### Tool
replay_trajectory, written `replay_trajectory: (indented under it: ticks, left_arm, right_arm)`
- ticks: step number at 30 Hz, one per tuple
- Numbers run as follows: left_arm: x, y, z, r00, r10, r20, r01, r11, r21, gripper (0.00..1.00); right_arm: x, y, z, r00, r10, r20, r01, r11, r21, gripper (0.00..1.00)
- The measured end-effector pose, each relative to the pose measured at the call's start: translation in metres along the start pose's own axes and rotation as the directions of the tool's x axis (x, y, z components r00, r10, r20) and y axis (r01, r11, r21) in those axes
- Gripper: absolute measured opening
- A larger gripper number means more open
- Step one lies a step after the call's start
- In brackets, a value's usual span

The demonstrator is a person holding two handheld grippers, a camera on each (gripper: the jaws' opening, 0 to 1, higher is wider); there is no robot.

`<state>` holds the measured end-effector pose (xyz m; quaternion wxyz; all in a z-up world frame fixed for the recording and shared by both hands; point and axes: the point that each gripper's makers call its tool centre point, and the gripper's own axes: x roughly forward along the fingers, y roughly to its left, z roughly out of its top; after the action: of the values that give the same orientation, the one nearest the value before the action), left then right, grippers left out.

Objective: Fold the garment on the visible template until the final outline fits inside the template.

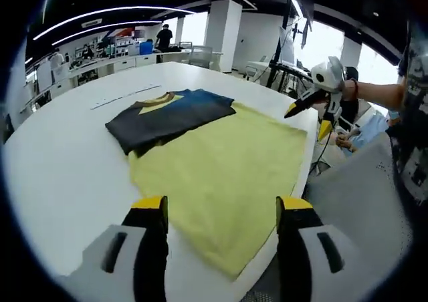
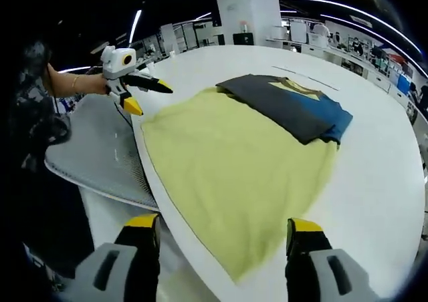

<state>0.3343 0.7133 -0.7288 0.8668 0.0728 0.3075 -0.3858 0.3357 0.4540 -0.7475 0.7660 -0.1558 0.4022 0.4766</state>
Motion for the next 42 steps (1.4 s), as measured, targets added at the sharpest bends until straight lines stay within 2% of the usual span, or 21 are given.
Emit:
replay_trajectory:
  ticks: [2, 7, 13, 16, 18, 23, 26, 31, 37, 41, 42]
  left_arm:
    - [0.001, -0.002, -0.008, 1.000, 0.001, -0.021, -0.001, 1.000, -0.002, 0.59]
    - [0.003, -0.010, -0.020, 0.998, -0.019, -0.059, 0.019, 1.000, 0.006, 0.56]
    - [0.005, -0.016, -0.031, 0.993, -0.034, -0.110, 0.041, 0.997, 0.060, 0.52]
    - [0.005, -0.018, -0.038, 0.989, -0.034, -0.142, 0.046, 0.995, 0.087, 0.50]
    - [0.005, -0.016, -0.041, 0.988, -0.023, -0.154, 0.039, 0.994, 0.102, 0.48]
    - [0.005, -0.012, -0.054, 0.978, -0.005, -0.209, 0.037, 0.988, 0.151, 0.44]
    - [0.004, -0.011, -0.053, 0.980, -0.003, -0.197, 0.035, 0.987, 0.158, 0.44]
    - [0.004, -0.006, -0.052, 0.982, 0.014, -0.191, 0.016, 0.988, 0.156, 0.38]
    - [0.005, -0.005, -0.051, 0.982, 0.016, -0.190, 0.015, 0.987, 0.160, 0.36]
    - [0.004, -0.003, -0.051, 0.980, 0.018, -0.200, 0.015, 0.987, 0.163, 0.24]
    - [0.004, -0.003, -0.050, 0.980, 0.017, -0.197, 0.016, 0.986, 0.164, 0.21]
  right_arm:
    - [0.000, -0.002, -0.004, 1.000, -0.014, -0.017, 0.014, 1.000, -0.022, 0.74]
    - [0.001, -0.001, -0.005, 1.000, -0.028, 0.007, 0.028, 0.999, -0.030, 0.68]
    - [0.003, -0.004, -0.011, 0.999, -0.044, -0.010, 0.043, 0.998, -0.048, 0.62]
    - [0.004, -0.006, -0.018, 0.997, -0.056, -0.045, 0.051, 0.994, -0.093, 0.56]
    - [0.004, -0.006, -0.018, 0.997, -0.060, -0.046, 0.054, 0.993, -0.109, 0.53]
    - [0.006, -0.005, -0.021, 0.996, -0.063, -0.069, 0.052, 0.988, -0.144, 0.52]
    - [0.007, -0.007, -0.025, 0.993, -0.075, -0.095, 0.058, 0.984, -0.171, 0.50]
    - [0.010, -0.011, -0.032, 0.987, -0.095, -0.132, 0.066, 0.976, -0.207, 0.45]
    - [0.010, -0.014, -0.029, 0.989, -0.088, -0.117, 0.064, 0.979, -0.196, 0.39]
    - [0.009, -0.015, -0.029, 0.990, -0.088, -0.113, 0.067, 0.982, -0.179, 0.25]
    - [0.010, -0.014, -0.029, 0.990, -0.085, -0.112, 0.065, 0.983, -0.175, 0.24]
